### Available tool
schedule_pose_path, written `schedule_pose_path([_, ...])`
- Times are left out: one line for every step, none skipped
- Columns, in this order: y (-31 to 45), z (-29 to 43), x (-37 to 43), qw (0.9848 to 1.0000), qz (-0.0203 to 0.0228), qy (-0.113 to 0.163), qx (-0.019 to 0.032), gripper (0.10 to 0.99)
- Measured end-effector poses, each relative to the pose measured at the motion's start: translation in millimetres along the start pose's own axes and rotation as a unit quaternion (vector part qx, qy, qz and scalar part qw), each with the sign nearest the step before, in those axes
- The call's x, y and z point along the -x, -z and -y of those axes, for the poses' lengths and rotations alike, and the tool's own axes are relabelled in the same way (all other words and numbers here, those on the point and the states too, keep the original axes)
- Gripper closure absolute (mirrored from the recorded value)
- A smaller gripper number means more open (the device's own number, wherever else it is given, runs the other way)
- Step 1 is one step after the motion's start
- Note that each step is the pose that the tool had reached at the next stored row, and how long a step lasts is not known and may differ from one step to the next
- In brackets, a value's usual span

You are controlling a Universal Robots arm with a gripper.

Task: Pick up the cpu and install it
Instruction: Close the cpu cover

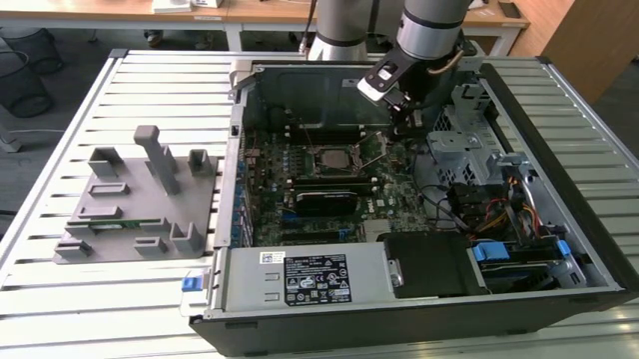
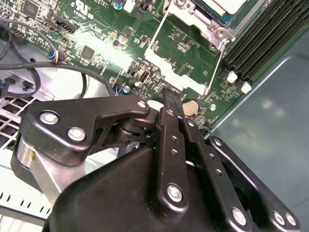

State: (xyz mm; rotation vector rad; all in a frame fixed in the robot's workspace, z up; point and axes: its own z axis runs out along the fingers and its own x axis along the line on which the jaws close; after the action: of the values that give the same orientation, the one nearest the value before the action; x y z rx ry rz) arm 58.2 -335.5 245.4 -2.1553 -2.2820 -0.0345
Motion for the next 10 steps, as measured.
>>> schedule_pose_path([-1.6,0.0,0.0,1.0000,0.0000,0.000,-0.0002,0.980])
schedule_pose_path([-3.2,0.0,0.0,1.0000,0.0000,0.000,-0.0004,0.980])
schedule_pose_path([-4.3,0.0,0.0,1.0000,0.0000,0.000,-0.0005,0.980])
schedule_pose_path([-4.9,0.0,0.1,1.0000,0.0000,0.000,-0.0005,0.980])
schedule_pose_path([-5.0,0.4,0.0,1.0000,0.0001,0.000,-0.0006,0.980])
schedule_pose_path([-5.0,1.3,0.0,1.0000,0.0001,0.000,-0.0006,0.980])
schedule_pose_path([-5.0,2.3,0.0,1.0000,0.0000,0.000,-0.0006,0.980])
schedule_pose_path([-5.1,3.2,-0.1,1.0000,-0.0003,0.000,-0.0005,0.980])
schedule_pose_path([-4.9,4.0,-0.2,1.0000,-0.0007,0.000,-0.0005,0.980])
schedule_pose_path([-4.3,4.9,-0.3,1.0000,-0.0009,0.000,-0.0005,0.980])
